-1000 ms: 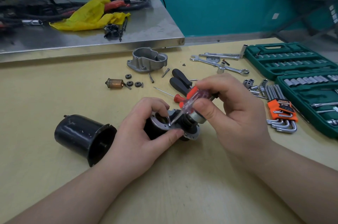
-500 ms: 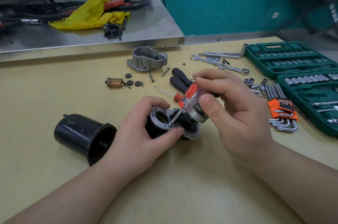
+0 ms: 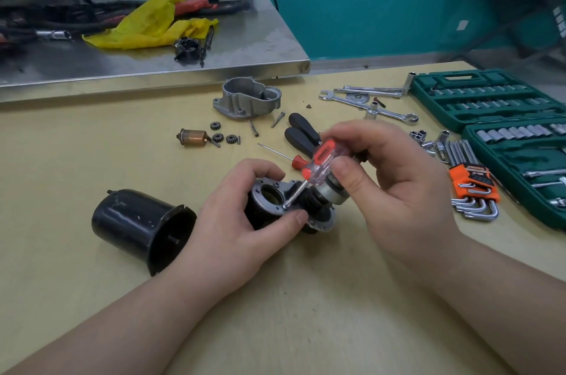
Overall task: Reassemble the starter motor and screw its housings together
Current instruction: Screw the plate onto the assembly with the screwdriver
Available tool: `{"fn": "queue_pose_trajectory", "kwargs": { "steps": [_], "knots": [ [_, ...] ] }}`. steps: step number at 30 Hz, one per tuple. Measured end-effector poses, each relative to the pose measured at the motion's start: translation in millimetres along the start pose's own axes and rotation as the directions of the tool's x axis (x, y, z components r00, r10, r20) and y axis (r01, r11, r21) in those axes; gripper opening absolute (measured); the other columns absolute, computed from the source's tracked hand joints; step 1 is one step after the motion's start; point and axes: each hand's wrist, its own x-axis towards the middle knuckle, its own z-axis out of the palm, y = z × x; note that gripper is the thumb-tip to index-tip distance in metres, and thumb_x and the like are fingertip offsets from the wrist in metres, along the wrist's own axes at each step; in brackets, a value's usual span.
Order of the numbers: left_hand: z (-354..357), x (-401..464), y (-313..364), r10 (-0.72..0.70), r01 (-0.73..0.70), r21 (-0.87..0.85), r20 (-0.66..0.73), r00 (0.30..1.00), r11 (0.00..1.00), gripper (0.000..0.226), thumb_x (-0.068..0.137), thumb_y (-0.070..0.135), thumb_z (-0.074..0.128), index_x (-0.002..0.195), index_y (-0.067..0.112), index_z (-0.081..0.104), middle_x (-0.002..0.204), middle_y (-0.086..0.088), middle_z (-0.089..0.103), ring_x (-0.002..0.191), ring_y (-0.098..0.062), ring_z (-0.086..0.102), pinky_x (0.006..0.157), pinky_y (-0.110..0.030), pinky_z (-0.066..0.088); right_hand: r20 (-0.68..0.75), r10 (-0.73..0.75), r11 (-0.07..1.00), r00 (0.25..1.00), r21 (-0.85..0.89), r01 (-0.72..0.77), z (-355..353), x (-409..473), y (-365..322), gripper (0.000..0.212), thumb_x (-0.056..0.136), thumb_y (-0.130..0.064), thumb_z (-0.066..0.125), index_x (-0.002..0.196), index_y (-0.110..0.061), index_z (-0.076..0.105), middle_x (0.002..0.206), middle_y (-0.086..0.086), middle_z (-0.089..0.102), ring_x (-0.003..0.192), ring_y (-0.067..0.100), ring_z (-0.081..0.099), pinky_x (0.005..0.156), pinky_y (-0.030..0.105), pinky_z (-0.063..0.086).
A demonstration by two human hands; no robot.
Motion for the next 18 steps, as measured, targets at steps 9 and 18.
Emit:
{"fn": "queue_pose_trajectory", "kwargs": {
  "steps": [9, 18],
  "knots": [
    [-0.4, 0.5, 1.0, -0.007, 0.007, 0.019, 0.013, 1.000, 1.000, 0.051, 0.075, 0.058, 0.080, 0.119, 0.042, 0.061, 0.109, 0.011, 0.073, 0.102, -0.015, 0.071, 0.085, -0.032, 0.056, 0.013, -0.025, 0.998, 1.000, -0.053, 0.025, -2.0, -1.6, 3.7, 0.029, 0.101, -0.015, 0.064, 0.129, -0.018, 0.071, 0.126, 0.001, 0.072, 0.122, 0.025, 0.067, 0.098, 0.051, 0.056],
    [-1.4, -0.1, 5.2, 0.006, -0.007, 0.016, 0.020, 1.000, 1.000, 0.048, 0.076, 0.056, 0.080, 0.117, 0.043, 0.060, 0.109, 0.011, 0.072, 0.102, -0.014, 0.070, 0.080, -0.019, 0.054, 0.005, -0.057, 0.998, 0.998, 0.027, 0.057, 0.0, -1.2, 0.4, 0.018, 0.102, -0.019, 0.067, 0.119, -0.019, 0.070, 0.126, 0.006, 0.069, 0.121, 0.026, 0.066, 0.096, 0.046, 0.056]
  ]
}}
